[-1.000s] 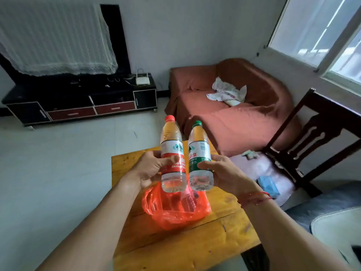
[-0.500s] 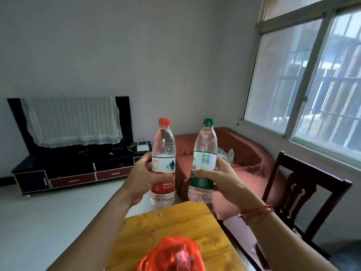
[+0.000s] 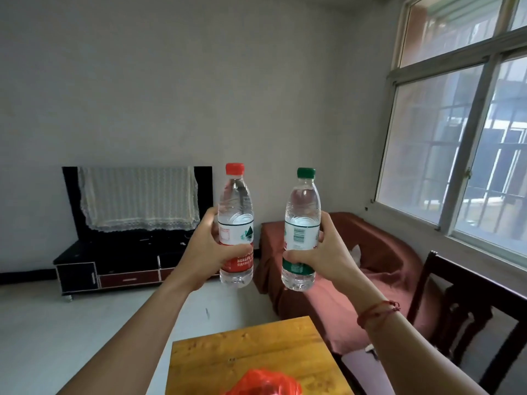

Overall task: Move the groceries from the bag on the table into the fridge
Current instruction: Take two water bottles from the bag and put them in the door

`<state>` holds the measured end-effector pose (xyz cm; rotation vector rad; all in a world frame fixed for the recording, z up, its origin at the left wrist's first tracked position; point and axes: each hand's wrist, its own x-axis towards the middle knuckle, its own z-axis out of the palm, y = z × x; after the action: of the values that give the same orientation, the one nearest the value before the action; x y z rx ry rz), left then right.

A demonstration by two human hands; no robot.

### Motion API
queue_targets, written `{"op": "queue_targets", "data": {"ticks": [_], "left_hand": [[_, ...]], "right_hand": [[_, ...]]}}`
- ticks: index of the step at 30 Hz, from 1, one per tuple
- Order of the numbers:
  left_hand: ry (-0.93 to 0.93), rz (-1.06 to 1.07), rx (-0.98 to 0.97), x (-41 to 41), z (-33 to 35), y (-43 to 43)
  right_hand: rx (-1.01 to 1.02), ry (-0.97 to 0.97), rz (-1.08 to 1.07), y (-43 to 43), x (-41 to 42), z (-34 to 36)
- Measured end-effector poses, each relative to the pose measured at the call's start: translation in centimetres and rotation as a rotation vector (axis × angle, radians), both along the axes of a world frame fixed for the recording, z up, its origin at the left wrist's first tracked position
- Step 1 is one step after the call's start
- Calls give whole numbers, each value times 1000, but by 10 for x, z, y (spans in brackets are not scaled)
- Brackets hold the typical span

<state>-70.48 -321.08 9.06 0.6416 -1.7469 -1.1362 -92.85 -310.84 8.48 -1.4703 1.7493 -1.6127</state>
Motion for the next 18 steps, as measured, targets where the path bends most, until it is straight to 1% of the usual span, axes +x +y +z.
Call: {"op": "queue_targets", "data": {"ticks": [12,18], "left_hand": [[-51,106,-16,9,-3,-3],[-41,186,-16,30,-1,3]], "right_hand": [[-4,-19,156,-20,11,-4],[16,-3,230,-35,24,-5]]}}
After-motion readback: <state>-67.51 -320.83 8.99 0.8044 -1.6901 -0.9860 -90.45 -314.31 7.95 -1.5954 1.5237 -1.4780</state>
